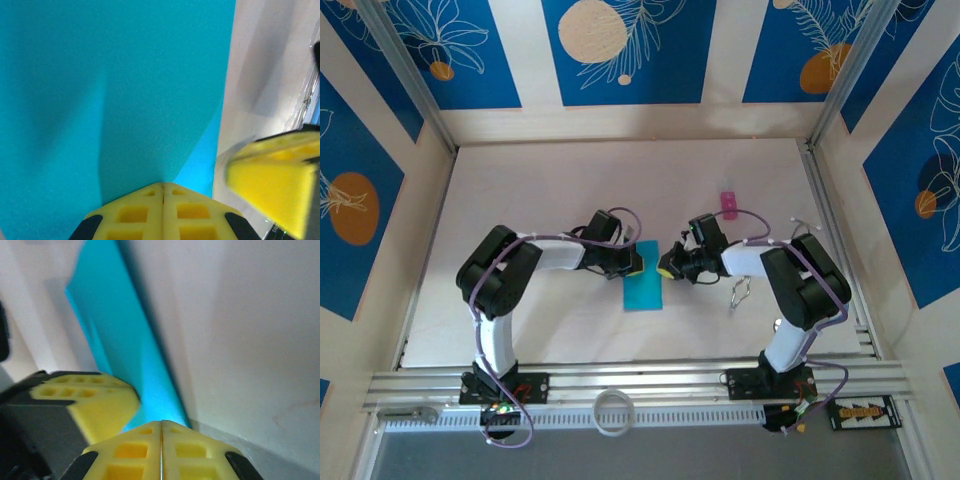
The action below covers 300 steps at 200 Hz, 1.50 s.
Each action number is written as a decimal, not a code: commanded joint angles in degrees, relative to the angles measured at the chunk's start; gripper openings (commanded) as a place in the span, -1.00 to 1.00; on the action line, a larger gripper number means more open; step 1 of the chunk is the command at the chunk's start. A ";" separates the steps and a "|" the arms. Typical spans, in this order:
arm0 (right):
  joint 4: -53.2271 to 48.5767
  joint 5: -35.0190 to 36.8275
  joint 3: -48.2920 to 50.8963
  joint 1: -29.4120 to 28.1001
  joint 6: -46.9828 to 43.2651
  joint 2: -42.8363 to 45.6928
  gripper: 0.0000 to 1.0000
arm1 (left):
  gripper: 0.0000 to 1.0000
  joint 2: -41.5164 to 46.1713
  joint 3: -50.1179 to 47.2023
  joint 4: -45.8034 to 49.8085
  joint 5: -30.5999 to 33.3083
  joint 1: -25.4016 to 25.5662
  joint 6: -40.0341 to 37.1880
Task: Fold a paper plane with a square sheet of paper (pick it up from the middle)
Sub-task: Third fold the triangle at the center of the table.
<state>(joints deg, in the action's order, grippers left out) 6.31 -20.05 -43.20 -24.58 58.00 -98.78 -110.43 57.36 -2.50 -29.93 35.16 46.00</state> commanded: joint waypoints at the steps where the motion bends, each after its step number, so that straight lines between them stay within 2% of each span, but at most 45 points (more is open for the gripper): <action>1: -1.94 -4.02 -3.80 0.98 -5.24 -0.37 -0.81 | -1.00 -1.36 -1.91 4.24 3.24 0.46 -1.43; 77: -1.71 -6.84 -8.64 1.73 -7.55 -9.02 -0.82 | -1.00 -0.88 -1.86 4.70 3.88 0.52 -2.32; 120: -5.29 -2.34 -11.23 2.15 -9.68 -10.87 -0.82 | -1.00 -1.00 -2.26 5.62 4.43 0.46 -3.18; 235: -4.63 -1.27 -17.19 5.99 -7.24 -15.91 -0.81 | -1.00 -0.61 -4.54 6.54 5.33 0.52 -4.29; 300: -10.81 3.11 -22.76 6.21 -8.75 -18.72 -0.81 | -1.00 -0.50 -4.32 6.76 5.44 0.44 -4.41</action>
<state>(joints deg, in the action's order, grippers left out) -1.50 -22.46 -63.51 -19.03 50.41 -115.18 -109.40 55.70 -3.70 -29.06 35.27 42.98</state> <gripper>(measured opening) 0.096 0.048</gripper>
